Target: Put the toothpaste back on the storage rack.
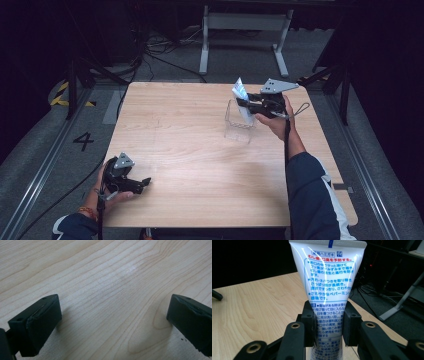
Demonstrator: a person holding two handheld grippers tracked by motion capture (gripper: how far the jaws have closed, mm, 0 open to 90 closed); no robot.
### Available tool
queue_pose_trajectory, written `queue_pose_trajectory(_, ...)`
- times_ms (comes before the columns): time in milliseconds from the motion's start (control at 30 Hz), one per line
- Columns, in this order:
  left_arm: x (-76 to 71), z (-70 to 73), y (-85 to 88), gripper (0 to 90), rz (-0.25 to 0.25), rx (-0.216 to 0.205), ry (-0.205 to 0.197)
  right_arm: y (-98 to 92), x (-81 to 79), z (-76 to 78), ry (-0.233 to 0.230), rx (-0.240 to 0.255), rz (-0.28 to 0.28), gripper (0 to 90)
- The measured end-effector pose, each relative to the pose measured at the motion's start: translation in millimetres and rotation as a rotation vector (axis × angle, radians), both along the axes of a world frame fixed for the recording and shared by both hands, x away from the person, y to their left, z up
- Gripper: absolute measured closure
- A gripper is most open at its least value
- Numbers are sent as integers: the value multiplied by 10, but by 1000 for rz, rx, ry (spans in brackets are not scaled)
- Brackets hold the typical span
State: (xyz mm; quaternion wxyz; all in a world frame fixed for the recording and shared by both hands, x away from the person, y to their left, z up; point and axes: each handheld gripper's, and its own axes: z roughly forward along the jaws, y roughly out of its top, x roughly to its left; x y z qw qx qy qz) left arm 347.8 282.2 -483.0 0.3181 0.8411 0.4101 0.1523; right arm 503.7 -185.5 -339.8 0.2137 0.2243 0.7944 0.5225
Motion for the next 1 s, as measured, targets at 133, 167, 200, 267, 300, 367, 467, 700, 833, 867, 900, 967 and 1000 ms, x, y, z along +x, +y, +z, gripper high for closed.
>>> queue_pose_trajectory(133,-1,-1,-1,1,2,-2,-1,-22,76,-67,9,0,-23,687)
queue_pose_trajectory(167,-1,-1,-1,1,1,-2,-1,-28,90,-82,10,2,-32,687)
queue_pose_trajectory(200,-1,-1,-1,1,1,-2,0,-36,106,-100,14,6,-42,687)
queue_pose_trajectory(267,-1,-1,-1,1,2,-2,0,-47,126,-123,16,9,-50,686)
queue_pose_trajectory(300,0,-1,-1,1,1,-2,-1,-54,142,-140,17,12,-56,686)
queue_pose_trajectory(367,-1,-1,-1,1,2,-2,-1,-60,160,-167,22,12,-60,685)
queue_pose_trajectory(467,0,0,-1,1,1,-1,0,-62,176,-212,29,10,-65,683)
queue_pose_trajectory(700,0,0,0,1,0,0,0,-86,208,-315,35,12,-77,680)
queue_pose_trajectory(833,0,0,0,1,0,0,0,-98,207,-353,41,7,-75,677)
queue_pose_trajectory(867,0,0,0,1,0,0,0,-100,206,-360,37,5,-75,677)
queue_pose_trajectory(900,0,0,0,1,0,0,0,-104,202,-367,39,3,-74,676)
queue_pose_trajectory(967,0,0,0,1,0,0,0,-118,192,-397,47,0,-68,675)
queue_pose_trajectory(1000,0,0,0,1,0,0,0,-119,189,-408,49,-3,-66,674)
